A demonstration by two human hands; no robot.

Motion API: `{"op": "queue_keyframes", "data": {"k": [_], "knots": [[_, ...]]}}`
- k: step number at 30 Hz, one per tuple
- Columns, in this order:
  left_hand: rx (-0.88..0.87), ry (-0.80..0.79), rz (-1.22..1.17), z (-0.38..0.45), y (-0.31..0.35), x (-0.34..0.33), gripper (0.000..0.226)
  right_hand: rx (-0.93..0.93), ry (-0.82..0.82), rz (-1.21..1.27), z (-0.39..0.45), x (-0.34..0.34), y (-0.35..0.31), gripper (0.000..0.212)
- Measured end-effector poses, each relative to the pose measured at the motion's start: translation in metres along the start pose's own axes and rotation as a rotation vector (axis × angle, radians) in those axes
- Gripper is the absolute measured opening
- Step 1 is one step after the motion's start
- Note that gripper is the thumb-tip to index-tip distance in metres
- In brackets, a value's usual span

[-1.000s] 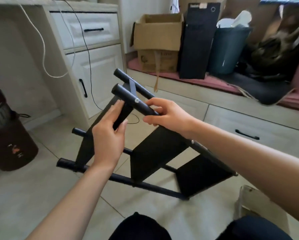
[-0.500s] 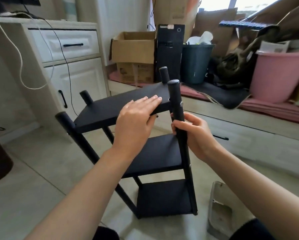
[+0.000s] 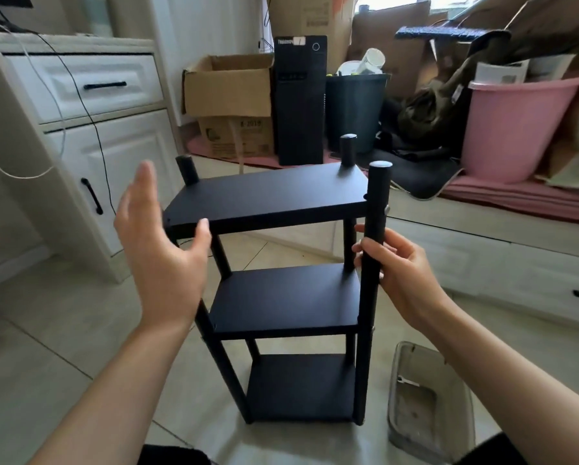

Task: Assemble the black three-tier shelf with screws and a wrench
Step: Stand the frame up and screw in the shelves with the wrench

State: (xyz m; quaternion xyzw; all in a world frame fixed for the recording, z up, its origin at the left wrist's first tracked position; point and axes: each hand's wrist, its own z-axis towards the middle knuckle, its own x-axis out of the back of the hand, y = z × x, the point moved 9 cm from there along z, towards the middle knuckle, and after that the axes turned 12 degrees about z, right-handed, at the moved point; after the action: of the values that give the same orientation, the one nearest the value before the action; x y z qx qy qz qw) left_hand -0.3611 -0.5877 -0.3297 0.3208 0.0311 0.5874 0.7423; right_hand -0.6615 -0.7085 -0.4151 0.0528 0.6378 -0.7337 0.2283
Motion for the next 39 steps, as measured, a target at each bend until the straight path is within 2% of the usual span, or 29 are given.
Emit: {"op": "queue_keyframes", "data": {"k": [3,6,8,11,12,21,28,33,39], "knots": [[0.257,-0.126,-0.150,-0.001,-0.033,-0.013,0.100,0.000,0.032,-0.030,0.001,0.010,0.001,0.022],[0.419,-0.256,-0.241,-0.009,-0.047,-0.030,0.097,0.000,0.057,-0.059,0.001,0.015,0.001,0.022],[0.493,-0.345,-0.285,-0.015,-0.054,-0.042,0.076,-0.001,0.075,-0.072,0.000,0.019,0.000,0.023],[0.529,-0.415,-0.305,-0.019,-0.059,-0.052,0.027,0.004,0.113,-0.093,-0.001,0.025,-0.003,0.022],[0.532,-0.437,-0.326,-0.021,-0.057,-0.054,0.022,0.007,0.126,-0.102,-0.001,0.027,-0.004,0.021],[0.420,-0.511,-0.269,-0.027,-0.035,-0.066,0.037,0.115,0.227,-0.255,-0.008,0.047,-0.030,0.028],[0.386,-0.531,-0.284,-0.039,-0.008,-0.085,0.023,0.149,0.308,-0.374,-0.023,0.073,-0.050,0.033],[0.388,-0.544,-0.294,-0.050,0.014,-0.091,0.024,0.109,0.353,-0.470,-0.050,0.091,-0.055,0.021],[0.390,-0.598,-0.318,-0.062,0.032,-0.097,0.017,0.095,0.362,-0.502,-0.076,0.107,-0.066,0.018]]}}
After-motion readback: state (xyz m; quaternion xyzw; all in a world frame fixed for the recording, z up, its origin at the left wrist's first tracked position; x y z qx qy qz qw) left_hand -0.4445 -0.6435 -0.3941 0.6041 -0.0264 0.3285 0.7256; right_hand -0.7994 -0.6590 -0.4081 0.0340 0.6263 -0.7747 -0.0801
